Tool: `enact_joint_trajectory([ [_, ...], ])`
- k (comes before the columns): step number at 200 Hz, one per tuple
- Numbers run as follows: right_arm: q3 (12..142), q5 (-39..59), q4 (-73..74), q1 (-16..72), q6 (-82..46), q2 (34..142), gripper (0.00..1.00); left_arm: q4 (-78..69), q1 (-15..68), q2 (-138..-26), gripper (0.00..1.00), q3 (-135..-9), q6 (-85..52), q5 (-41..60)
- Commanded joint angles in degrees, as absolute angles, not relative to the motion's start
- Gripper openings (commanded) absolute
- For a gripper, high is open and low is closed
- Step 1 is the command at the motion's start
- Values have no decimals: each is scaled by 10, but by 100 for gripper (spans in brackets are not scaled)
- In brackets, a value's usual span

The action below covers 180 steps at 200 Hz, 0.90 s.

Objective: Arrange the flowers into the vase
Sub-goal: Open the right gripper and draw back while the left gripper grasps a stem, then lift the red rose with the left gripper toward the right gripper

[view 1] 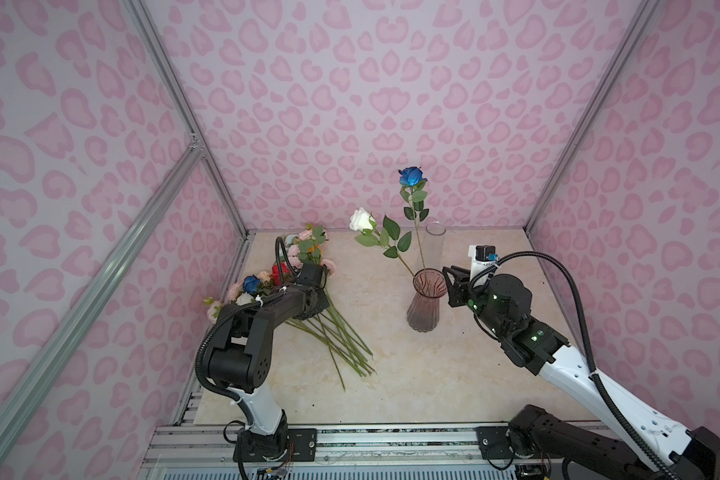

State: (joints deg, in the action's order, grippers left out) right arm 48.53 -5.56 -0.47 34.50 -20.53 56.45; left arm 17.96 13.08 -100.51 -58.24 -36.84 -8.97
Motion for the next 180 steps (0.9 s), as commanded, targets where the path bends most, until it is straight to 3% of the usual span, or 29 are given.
enact_joint_trajectory([
  [1,487,-55,6,345,-205,565,25,189,132,-991,4,-584,-362,-97],
  [80,487,-53,9,345,-208,559,26,221,135,-880,3,-625,-347,-86],
  [180,495,-52,2,345,-208,538,26,168,172,-737,3,-681,-254,11],
])
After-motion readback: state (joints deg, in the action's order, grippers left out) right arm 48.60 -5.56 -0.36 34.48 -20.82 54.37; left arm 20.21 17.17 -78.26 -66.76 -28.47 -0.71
